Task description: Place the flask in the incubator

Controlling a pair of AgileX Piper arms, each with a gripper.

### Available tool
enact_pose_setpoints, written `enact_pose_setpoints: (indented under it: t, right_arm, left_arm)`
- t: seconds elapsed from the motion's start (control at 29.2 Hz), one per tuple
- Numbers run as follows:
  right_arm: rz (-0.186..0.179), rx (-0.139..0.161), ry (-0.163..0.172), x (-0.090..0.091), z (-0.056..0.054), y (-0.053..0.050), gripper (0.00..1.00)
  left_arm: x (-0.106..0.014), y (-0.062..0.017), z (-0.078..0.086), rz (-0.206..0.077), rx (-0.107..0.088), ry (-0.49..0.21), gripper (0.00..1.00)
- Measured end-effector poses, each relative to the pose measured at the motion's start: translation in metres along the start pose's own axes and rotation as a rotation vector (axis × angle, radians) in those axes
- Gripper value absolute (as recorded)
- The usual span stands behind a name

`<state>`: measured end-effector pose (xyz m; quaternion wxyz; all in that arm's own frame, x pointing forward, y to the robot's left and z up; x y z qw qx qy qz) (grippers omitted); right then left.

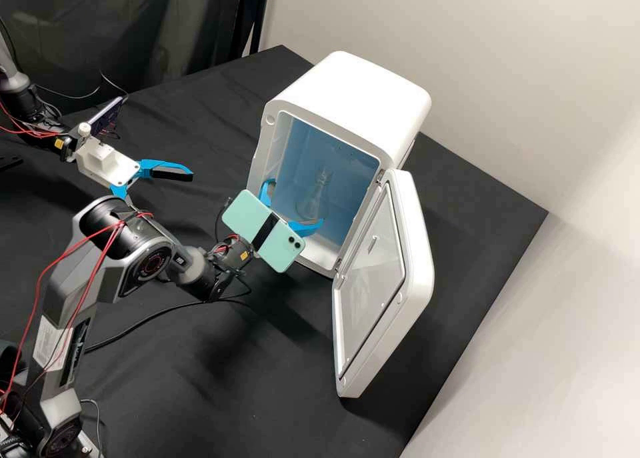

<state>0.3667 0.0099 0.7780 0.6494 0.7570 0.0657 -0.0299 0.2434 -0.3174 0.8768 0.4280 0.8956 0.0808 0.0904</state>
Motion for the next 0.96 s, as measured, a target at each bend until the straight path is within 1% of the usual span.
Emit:
enact_pose_setpoints:
  t: [0.03, 0.07, 0.14, 0.17, 0.27, 0.31, 0.34, 0.48, 0.65, 0.82, 0.86, 0.93, 0.96]
  right_arm:
    - [0.012, 0.001, 0.011, -0.007, -0.001, 0.002, 1.00]
    - [0.022, 0.003, 0.015, -0.011, -0.003, 0.004, 1.00]
    - [0.042, 0.005, 0.037, -0.023, -0.006, 0.007, 1.00]
    - [0.055, 0.007, 0.041, -0.030, -0.007, 0.007, 1.00]
    - [0.106, -0.011, 0.051, -0.047, -0.012, 0.012, 1.00]
    - [0.129, -0.008, 0.057, -0.054, -0.014, 0.014, 1.00]
    - [0.139, -0.008, 0.065, -0.060, -0.016, 0.016, 1.00]
    - [0.152, -0.007, 0.075, -0.078, -0.021, 0.018, 1.00]
    - [0.150, 0.029, 0.077, -0.103, -0.026, 0.017, 1.00]
    - [0.159, 0.031, 0.091, -0.121, -0.031, 0.017, 1.00]
    - [0.178, 0.040, 0.093, -0.128, -0.035, 0.017, 1.00]
    - [0.216, 0.030, 0.081, -0.137, -0.039, 0.015, 1.00]
    - [0.222, 0.026, 0.090, -0.140, -0.042, 0.015, 1.00]
  left_arm:
    - [-0.001, 0.0005, 0.001, 0.001, 0.000, 0.000, 1.00]
    - [-0.002, 0.0006, 0.002, 0.000, 0.000, -0.002, 1.00]
    - [-0.003, 0.0014, 0.002, 0.003, 0.001, -0.002, 1.00]
    - [-0.003, 0.0014, 0.003, 0.002, 0.002, -0.004, 1.00]
    - [-0.003, 0.0013, 0.004, 0.002, 0.002, -0.008, 1.00]
    - [-0.003, 0.0016, 0.004, 0.003, 0.003, -0.009, 1.00]
    - [-0.003, 0.0016, 0.004, 0.003, 0.003, -0.010, 1.00]
    - [-0.003, 0.0016, 0.004, 0.003, 0.003, -0.010, 1.00]
    - [-0.003, 0.0016, 0.004, 0.003, 0.003, -0.010, 1.00]
    - [-0.003, 0.0016, 0.004, 0.003, 0.003, -0.010, 1.00]
    - [-0.003, 0.0016, 0.004, 0.003, 0.003, -0.010, 1.00]
    - [-0.003, 0.0016, 0.004, 0.003, 0.003, -0.010, 1.00]
    - [-0.003, 0.0016, 0.004, 0.003, 0.003, -0.010, 1.00]
